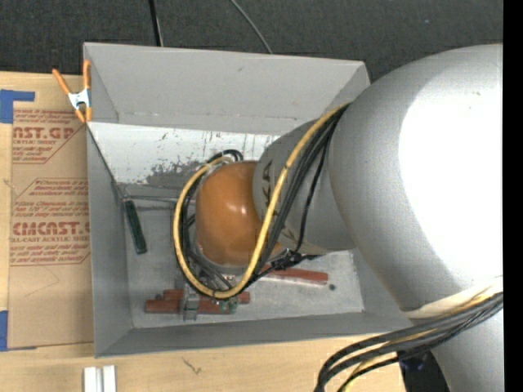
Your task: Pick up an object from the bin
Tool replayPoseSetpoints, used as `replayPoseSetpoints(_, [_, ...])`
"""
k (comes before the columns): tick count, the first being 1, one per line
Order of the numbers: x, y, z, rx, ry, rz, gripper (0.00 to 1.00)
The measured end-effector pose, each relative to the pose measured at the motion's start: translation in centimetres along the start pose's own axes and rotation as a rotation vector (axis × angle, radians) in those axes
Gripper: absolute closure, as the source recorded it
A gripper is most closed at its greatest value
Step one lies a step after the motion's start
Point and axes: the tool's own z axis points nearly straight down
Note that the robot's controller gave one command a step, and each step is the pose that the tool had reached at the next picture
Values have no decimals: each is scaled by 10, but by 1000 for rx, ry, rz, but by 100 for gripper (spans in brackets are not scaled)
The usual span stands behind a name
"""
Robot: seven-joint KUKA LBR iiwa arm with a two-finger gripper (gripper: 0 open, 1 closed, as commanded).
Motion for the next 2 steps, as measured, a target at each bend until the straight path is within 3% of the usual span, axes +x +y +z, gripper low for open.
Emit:
replayPoseSetpoints(1, [0, 0, 0, 0, 0, 0, 100])
replayPoseSetpoints(2, [-2, 0, -195, -1, -7, -11, 100])
